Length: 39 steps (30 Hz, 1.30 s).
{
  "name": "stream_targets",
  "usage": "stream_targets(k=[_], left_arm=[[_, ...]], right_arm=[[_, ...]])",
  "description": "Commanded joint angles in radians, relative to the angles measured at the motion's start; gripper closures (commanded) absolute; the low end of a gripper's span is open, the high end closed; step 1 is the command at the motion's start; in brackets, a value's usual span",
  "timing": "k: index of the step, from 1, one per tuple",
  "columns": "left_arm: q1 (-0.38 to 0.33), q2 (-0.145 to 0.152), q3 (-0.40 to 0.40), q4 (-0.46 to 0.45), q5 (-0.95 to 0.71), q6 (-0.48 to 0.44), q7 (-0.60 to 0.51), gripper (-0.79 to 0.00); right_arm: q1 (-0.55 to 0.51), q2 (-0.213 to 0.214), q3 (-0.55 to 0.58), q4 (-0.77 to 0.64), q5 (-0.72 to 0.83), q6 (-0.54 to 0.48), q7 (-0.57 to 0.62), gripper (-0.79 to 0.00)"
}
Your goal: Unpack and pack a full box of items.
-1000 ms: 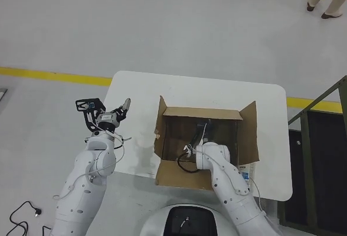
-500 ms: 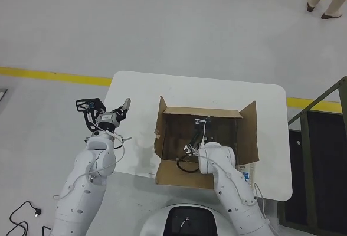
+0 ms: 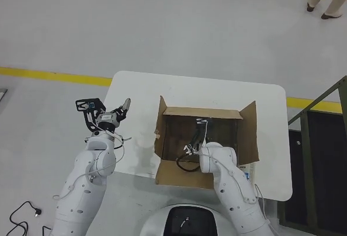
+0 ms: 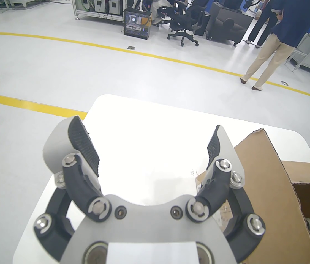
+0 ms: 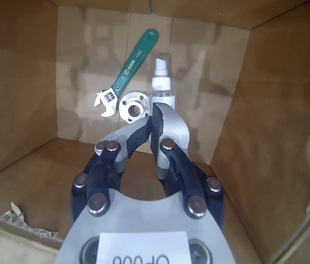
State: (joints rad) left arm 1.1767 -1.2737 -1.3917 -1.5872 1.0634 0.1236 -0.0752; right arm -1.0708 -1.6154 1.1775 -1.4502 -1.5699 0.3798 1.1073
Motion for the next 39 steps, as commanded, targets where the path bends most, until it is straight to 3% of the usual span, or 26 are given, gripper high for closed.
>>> stream_targets(k=[1,12,14,16,19,24,26,28,33,35,39], left_arm=[[0.000,0.000,0.000,0.000,0.000,0.000,0.000,-0.785],[0.000,0.000,0.000,0.000,0.000,0.000,0.000,-0.785],[0.000,0.000,0.000,0.000,0.000,0.000,0.000,-0.785],[0.000,0.000,0.000,0.000,0.000,0.000,0.000,-0.785],[0.000,0.000,0.000,0.000,0.000,0.000,0.000,-0.785],[0.000,0.000,0.000,0.000,0.000,0.000,0.000,-0.785],[0.000,0.000,0.000,0.000,0.000,0.000,0.000,-0.785],[0.000,0.000,0.000,0.000,0.000,0.000,0.000,-0.785],[0.000,0.000,0.000,0.000,0.000,0.000,0.000,-0.785],[0.000,0.000,0.000,0.000,0.000,0.000,0.000,-0.785],[0.000,0.000,0.000,0.000,0.000,0.000,0.000,-0.785]], right_arm=[[0.014,-0.002,0.008,0.017,0.007,0.016,0.018,0.000],[0.013,-0.007,0.023,0.017,0.031,0.045,0.077,0.000],[0.019,-0.006,0.033,0.036,0.033,0.047,0.080,-0.169],[0.034,-0.006,0.043,0.057,0.031,0.051,0.081,-0.126],[0.058,-0.006,0.053,0.095,0.024,0.049,0.082,-0.182],[0.105,-0.008,0.057,0.163,0.026,0.036,0.095,-0.185],[0.126,-0.010,0.056,0.190,0.037,0.018,0.119,-0.222],[0.148,-0.010,0.056,0.215,0.020,0.017,0.133,-0.323],[0.191,-0.012,0.058,0.254,0.024,-0.003,0.159,-0.388],[0.201,-0.013,0.057,0.270,0.024,-0.010,0.162,-0.453],[0.217,-0.015,0.058,0.293,0.040,-0.022,0.172,-0.459]])
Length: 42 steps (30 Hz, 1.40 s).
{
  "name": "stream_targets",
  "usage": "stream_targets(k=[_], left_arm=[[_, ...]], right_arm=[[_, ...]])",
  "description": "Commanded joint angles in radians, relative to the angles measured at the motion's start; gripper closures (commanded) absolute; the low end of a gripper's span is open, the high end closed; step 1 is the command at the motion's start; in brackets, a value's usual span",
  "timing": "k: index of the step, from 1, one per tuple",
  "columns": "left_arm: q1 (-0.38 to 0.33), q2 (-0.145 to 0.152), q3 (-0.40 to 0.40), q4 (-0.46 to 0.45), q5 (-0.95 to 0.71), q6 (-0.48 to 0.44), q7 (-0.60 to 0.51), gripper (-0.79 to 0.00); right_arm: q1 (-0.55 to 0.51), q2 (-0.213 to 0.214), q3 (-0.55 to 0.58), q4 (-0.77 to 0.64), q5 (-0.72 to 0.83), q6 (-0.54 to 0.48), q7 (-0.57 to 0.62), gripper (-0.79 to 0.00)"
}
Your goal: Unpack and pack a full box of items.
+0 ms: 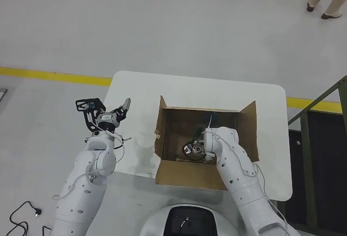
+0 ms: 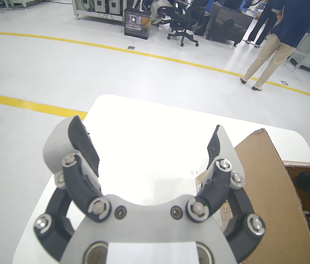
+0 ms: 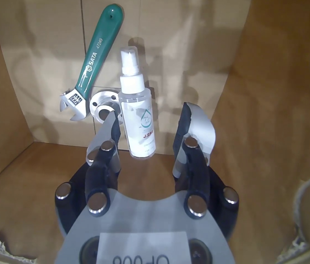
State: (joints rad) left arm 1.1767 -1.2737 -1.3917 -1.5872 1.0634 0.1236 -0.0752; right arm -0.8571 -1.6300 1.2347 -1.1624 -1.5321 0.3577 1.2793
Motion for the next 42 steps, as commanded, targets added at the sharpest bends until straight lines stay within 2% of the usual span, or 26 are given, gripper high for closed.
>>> stream_targets(k=[1,11,20,24,29,38,42], left_arm=[[0.000,0.000,0.000,0.000,0.000,0.000,0.000,-0.785],[0.000,0.000,0.000,0.000,0.000,0.000,0.000,-0.785],[0.000,0.000,0.000,0.000,0.000,0.000,0.000,-0.785],[0.000,0.000,0.000,0.000,0.000,0.000,0.000,-0.785],[0.000,0.000,0.000,0.000,0.000,0.000,0.000,-0.785],[0.000,0.000,0.000,0.000,0.000,0.000,0.000,-0.785],[0.000,0.000,0.000,0.000,0.000,0.000,0.000,-0.785]], right_arm=[[0.005,-0.001,0.002,0.009,0.005,0.000,-0.001,-0.468],[0.011,-0.003,0.014,0.073,0.019,0.023,-0.045,-0.446],[0.027,-0.009,0.002,0.117,0.037,0.020,-0.065,-0.465],[0.032,-0.012,-0.007,0.135,0.043,0.020,-0.071,-0.505],[0.040,-0.014,-0.008,0.158,0.046,0.027,-0.080,-0.465],[0.050,-0.016,-0.007,0.184,0.051,0.035,-0.090,-0.456],[0.054,-0.017,-0.008,0.195,0.052,0.038,-0.096,-0.428]])
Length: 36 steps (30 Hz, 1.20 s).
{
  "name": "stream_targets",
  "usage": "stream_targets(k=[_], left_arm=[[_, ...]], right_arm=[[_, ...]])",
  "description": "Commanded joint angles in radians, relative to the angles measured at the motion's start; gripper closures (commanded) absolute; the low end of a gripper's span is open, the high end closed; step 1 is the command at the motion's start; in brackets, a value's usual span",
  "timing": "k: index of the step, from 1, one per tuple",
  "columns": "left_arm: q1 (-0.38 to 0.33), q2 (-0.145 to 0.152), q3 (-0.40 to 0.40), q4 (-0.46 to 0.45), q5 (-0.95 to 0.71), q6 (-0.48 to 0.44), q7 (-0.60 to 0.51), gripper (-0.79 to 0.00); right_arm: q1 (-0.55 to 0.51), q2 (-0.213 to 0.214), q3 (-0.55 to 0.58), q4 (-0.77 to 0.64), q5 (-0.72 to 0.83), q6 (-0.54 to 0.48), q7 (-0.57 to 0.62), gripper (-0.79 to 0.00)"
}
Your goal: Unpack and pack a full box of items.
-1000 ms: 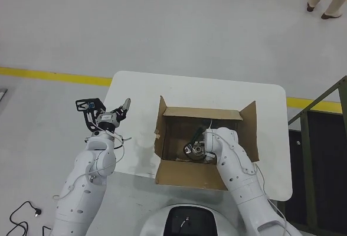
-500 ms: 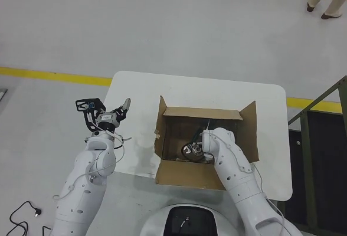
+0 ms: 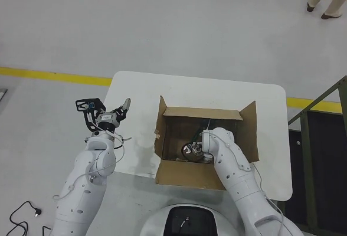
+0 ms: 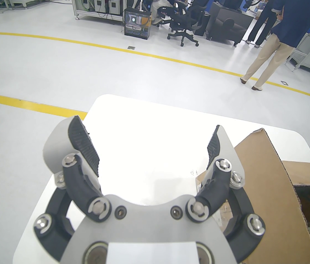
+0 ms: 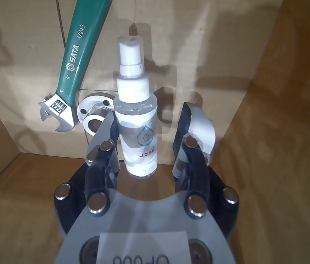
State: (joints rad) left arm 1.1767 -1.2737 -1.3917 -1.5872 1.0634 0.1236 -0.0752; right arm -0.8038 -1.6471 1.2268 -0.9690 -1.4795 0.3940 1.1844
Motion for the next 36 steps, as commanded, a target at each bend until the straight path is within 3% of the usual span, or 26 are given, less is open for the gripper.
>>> stream_targets(k=[1,3,6,7,17,36], left_arm=[[0.000,0.000,0.000,0.000,0.000,0.000,0.000,-0.785],[0.000,0.000,0.000,0.000,0.000,0.000,0.000,-0.785],[0.000,0.000,0.000,0.000,0.000,0.000,0.000,-0.785],[0.000,0.000,0.000,0.000,0.000,0.000,0.000,-0.785],[0.000,0.000,0.000,0.000,0.000,0.000,0.000,-0.785],[0.000,0.000,0.000,0.000,0.000,0.000,0.000,-0.785]], right_arm=[[0.002,0.000,0.002,0.004,0.003,0.004,-0.001,-0.413],[0.005,0.000,0.002,0.009,0.002,0.005,-0.003,-0.329],[0.008,-0.001,0.003,0.010,-0.001,0.010,-0.006,-0.025],[0.008,-0.001,0.003,0.008,-0.002,0.011,-0.005,0.000],[-0.042,0.001,-0.012,-0.168,-0.035,0.008,0.034,0.000],[-0.286,0.023,0.006,-0.873,-0.188,-0.052,0.150,0.000]])
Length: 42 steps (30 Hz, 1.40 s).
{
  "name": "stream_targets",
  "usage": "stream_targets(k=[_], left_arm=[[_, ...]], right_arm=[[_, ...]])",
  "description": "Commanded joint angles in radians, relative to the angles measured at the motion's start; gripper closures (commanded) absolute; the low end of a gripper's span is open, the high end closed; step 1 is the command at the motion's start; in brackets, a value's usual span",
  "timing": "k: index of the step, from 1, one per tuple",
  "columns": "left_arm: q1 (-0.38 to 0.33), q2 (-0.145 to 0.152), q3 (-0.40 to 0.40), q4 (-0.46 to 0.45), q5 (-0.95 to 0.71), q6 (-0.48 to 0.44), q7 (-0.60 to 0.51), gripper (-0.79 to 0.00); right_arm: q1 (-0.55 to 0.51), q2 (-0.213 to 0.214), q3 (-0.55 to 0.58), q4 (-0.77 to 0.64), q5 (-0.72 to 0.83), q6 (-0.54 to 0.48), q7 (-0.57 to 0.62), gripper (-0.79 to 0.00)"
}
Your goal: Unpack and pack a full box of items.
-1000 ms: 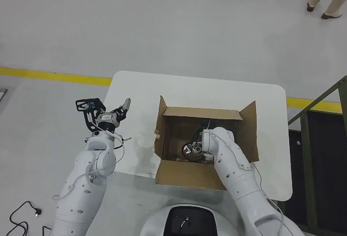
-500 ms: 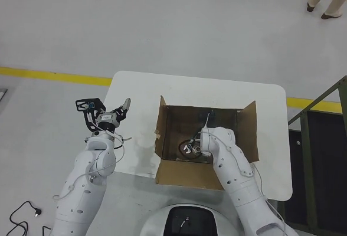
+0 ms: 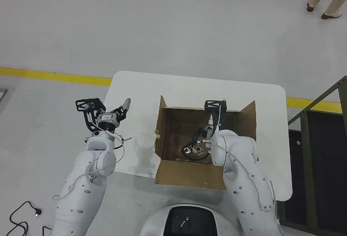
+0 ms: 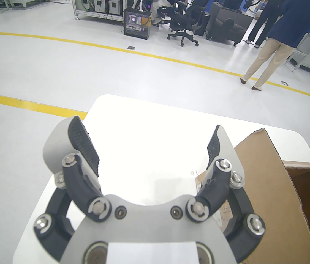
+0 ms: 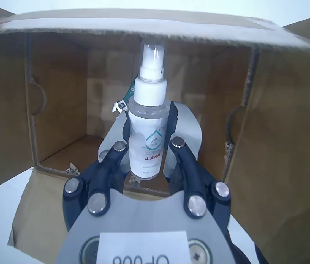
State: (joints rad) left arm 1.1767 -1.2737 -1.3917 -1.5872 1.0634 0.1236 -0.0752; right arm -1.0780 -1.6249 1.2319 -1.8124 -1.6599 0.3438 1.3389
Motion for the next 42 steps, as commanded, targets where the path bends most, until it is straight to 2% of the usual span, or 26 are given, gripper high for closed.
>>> stream_targets(k=[1,15,19,32,42], left_arm=[[0.000,0.000,0.000,0.000,0.000,0.000,0.000,-0.785],[0.000,0.000,0.000,0.000,0.000,0.000,0.000,-0.785],[0.000,0.000,0.000,0.000,0.000,0.000,0.000,-0.785],[0.000,0.000,0.000,0.000,0.000,0.000,0.000,-0.785],[0.000,0.000,0.000,0.000,0.000,0.000,0.000,-0.785]], right_arm=[[-0.022,0.001,0.004,-0.047,-0.011,0.001,-0.014,0.000],[-0.026,0.001,0.005,-0.052,-0.007,-0.005,-0.033,0.000],[-0.029,0.003,0.007,-0.116,0.003,-0.058,-0.072,0.000],[-0.023,0.007,0.017,-0.353,-0.074,-0.143,0.025,0.000],[-0.024,0.007,0.017,-0.357,-0.077,-0.145,0.027,0.000]])
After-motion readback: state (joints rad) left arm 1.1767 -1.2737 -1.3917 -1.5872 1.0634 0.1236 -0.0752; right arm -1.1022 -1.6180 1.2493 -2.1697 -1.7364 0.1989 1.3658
